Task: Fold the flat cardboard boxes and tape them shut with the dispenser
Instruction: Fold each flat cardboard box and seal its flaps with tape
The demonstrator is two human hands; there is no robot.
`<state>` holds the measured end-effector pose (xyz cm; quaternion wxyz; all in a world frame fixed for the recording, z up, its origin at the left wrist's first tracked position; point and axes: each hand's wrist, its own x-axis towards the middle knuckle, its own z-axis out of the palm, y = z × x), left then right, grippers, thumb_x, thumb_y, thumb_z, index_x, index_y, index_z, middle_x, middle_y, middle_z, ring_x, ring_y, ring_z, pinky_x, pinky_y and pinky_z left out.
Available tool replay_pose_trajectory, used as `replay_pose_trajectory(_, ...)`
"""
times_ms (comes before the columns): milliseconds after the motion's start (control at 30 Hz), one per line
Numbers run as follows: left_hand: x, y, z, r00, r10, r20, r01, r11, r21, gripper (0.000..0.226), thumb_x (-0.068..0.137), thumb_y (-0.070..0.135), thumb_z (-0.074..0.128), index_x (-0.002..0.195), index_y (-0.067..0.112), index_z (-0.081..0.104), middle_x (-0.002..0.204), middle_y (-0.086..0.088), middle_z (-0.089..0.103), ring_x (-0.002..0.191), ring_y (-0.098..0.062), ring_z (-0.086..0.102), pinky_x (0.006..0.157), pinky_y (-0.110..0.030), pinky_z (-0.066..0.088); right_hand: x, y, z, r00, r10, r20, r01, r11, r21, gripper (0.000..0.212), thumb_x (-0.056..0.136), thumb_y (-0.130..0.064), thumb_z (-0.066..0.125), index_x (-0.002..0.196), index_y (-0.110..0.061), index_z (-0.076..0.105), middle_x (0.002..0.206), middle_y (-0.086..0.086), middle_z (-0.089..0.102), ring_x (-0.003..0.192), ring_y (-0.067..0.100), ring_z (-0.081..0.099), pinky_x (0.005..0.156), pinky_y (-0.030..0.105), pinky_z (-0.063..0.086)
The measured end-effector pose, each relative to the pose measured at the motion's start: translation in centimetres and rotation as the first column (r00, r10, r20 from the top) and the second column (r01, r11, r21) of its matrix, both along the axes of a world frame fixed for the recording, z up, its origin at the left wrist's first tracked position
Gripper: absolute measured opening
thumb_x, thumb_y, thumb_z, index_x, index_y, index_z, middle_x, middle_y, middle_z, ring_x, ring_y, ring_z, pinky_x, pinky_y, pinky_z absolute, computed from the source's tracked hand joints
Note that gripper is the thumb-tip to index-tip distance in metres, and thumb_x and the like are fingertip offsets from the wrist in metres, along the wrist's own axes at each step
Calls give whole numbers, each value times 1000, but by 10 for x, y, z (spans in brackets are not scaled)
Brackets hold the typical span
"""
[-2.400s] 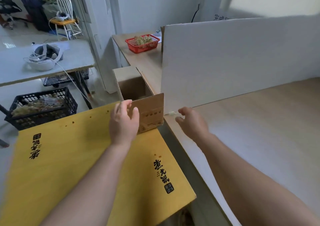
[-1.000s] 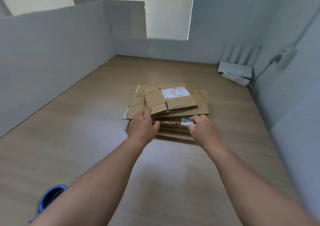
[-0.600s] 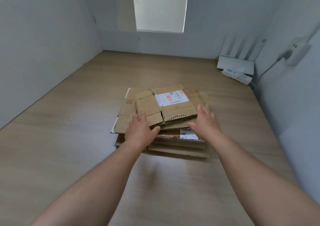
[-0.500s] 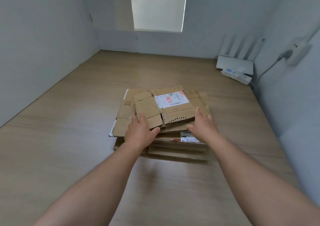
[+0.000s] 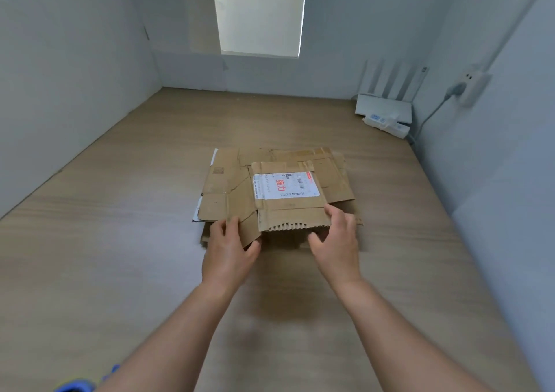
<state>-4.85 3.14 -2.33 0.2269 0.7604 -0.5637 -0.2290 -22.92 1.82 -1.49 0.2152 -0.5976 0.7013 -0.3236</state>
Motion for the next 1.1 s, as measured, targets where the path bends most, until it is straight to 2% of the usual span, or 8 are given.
replay_pose_trajectory(200, 8, 62, 25, 992, -22, -121, 8, 993, -115, 47, 92, 44, 53, 133, 22, 50, 123, 1, 53, 101, -18, 59, 87, -36, 52, 0, 49, 32, 993, -27, 115, 50, 977, -205, 57, 81, -2, 58, 136, -12, 44, 124, 4, 51, 110, 18, 50, 87, 20, 35)
replay_pose_trajectory(267, 12, 78, 36, 982, -2, -191, -29, 987, -158, 33, 92, 38, 56, 120, 22, 55, 105, 3, 62, 89, -18, 64, 81, -38, 54, -1, 61, 46, 991, -39, 127, 70, 966, -250, 53, 83, -4, 59, 133, -12, 45, 110, 4, 56, 98, 19, 55, 85, 27, 42)
replay_pose_trajectory(433, 12, 105, 53, 959, 28, -282, -48, 997, -64, 16, 90, 22, 53, 105, 20, 48, 67, -1, 66, 56, -23, 68, 65, -42, 58, 3, 85, 61, 999, -7, -48, 1, 991, -130, 33, 85, -9, 58, 115, -15, 48, 90, 2, 58, 83, 21, 59, 75, 34, 49)
replay_pose_trajectory(667, 9, 130, 37, 961, -29, -274, 6, 996, -84, 23, 94, 45, 52, 96, 22, 49, 93, 3, 60, 74, -20, 64, 67, -37, 55, 12, 112, 47, 956, 249, -156, -211, 952, 224, 12, 90, -32, 57, 95, -21, 58, 95, -5, 60, 90, 14, 56, 71, 28, 44)
replay_pose_trajectory(800, 20, 140, 23, 920, -233, -316, 205, 971, -121, 23, 85, 52, 59, 97, 32, 63, 113, 15, 51, 79, -8, 52, 73, -22, 44, -3, 114, 44, 955, 274, 115, -294, 923, 247, 32, 89, -52, 56, 95, -21, 62, 86, -6, 63, 83, 15, 59, 75, 34, 48)
replay_pose_trajectory(900, 28, 138, 12, 927, -237, -291, 245, 970, -12, 30, 81, 52, 66, 103, 32, 64, 119, 14, 48, 91, -12, 52, 79, -26, 47, -14, 112, 42, 919, 225, 324, -302, 930, 209, 42, 85, -44, 65, 117, -24, 47, 94, -1, 61, 85, 17, 66, 79, 36, 57)
replay_pose_trajectory(967, 28, 135, 10, 930, -187, -316, 202, 979, 15, 30, 82, 50, 66, 100, 27, 61, 116, 7, 51, 94, -17, 56, 77, -30, 51, -16, 110, 38, 943, 231, 240, -281, 938, 202, 48, 87, -41, 64, 129, -31, 41, 98, 1, 59, 89, 18, 63, 79, 36, 56)
replay_pose_trajectory(1100, 24, 125, 9, 971, -98, -219, 112, 992, 52, 43, 79, 56, 67, 103, 24, 51, 113, 4, 51, 90, -21, 59, 76, -35, 52, -18, 113, 25, 955, 286, 83, -297, 930, 218, 25, 92, -41, 56, 111, -28, 66, 109, 0, 50, 98, 12, 50, 88, 30, 44)
